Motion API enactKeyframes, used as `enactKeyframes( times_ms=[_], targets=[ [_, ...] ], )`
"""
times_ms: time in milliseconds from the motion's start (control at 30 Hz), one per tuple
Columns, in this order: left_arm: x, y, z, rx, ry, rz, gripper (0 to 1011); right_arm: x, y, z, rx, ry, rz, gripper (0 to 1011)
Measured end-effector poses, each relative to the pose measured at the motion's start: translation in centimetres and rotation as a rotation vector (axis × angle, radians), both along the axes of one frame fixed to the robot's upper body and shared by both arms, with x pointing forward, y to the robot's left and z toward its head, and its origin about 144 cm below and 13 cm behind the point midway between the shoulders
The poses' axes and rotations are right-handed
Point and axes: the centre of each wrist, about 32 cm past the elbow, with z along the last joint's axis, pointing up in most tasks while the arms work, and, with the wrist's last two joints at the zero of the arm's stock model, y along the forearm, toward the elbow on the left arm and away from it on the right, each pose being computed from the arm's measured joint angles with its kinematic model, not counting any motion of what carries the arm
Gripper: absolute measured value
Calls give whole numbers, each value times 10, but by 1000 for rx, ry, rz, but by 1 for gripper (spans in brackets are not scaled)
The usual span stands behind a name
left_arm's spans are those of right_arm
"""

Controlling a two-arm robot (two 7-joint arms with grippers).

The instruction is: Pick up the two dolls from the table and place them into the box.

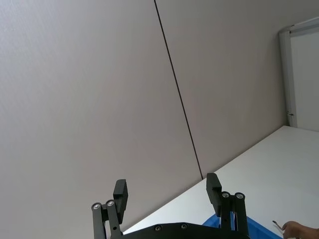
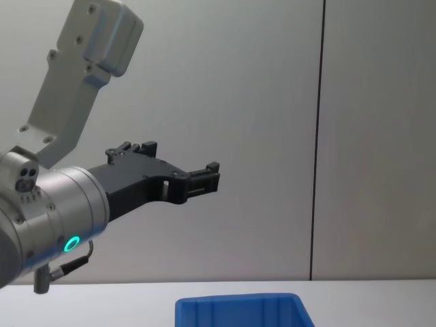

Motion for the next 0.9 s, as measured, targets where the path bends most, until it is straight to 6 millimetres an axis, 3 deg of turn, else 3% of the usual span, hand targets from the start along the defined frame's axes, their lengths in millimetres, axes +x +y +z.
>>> enactKeyframes(
  times_ms=[467, 900],
  targets=[
    [0, 0, 0, 0, 0, 0, 1001, -1, 5, -2, 1, -66, 35, 570],
    [0, 0, 0, 0, 0, 0, 1001, -6, 11, 18, -22, -238, 62, 474]
  ],
)
